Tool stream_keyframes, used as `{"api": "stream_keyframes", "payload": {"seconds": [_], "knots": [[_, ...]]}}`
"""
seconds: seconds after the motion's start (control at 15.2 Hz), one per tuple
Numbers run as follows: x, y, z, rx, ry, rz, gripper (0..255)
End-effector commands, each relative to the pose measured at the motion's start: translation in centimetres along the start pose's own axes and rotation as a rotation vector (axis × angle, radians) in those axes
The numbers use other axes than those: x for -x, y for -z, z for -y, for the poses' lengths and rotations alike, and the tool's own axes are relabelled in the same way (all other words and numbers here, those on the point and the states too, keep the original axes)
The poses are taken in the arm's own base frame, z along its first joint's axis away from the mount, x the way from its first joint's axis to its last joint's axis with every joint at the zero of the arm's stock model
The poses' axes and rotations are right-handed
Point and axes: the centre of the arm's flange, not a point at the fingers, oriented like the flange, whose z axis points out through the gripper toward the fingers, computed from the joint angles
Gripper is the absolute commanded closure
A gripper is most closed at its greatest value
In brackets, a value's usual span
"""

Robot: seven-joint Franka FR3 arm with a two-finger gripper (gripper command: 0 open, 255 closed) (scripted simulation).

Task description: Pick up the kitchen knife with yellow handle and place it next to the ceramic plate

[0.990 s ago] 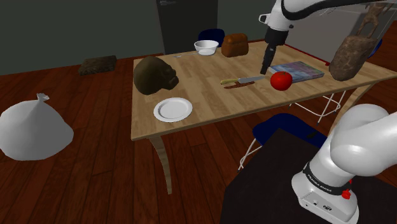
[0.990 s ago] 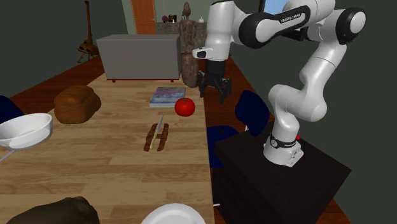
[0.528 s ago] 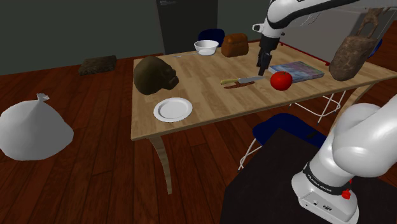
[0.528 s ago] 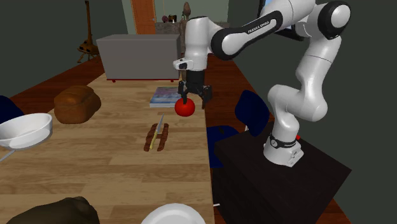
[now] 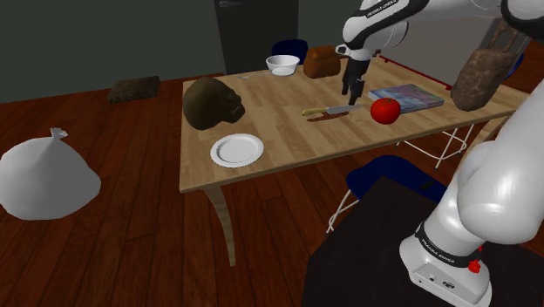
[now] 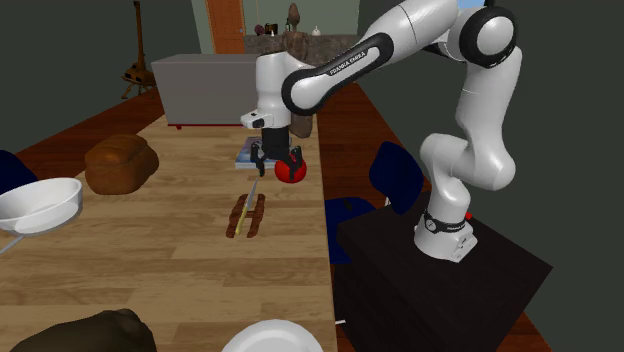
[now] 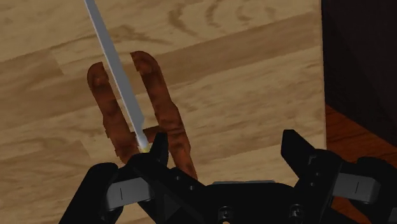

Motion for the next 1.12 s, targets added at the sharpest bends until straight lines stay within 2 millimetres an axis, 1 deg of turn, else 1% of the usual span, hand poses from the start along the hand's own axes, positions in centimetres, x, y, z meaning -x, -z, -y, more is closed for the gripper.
{"api": "stream_keyframes", "payload": {"seconds": [0.0, 0.4, 0.46, 0.92, 1.06], "knots": [[-0.2, -1.4, -2.4, -0.004, 0.064, 0.004, 0], [-1.3, -5.6, -9.3, -0.02, 0.236, 0.016, 0], [-1.5, -6.0, -10.0, -0.022, 0.253, 0.017, 0], [-1.4, -9.7, -9.9, -0.022, 0.253, 0.017, 0], [-1.4, -10.0, -9.9, -0.022, 0.253, 0.017, 0]]}}
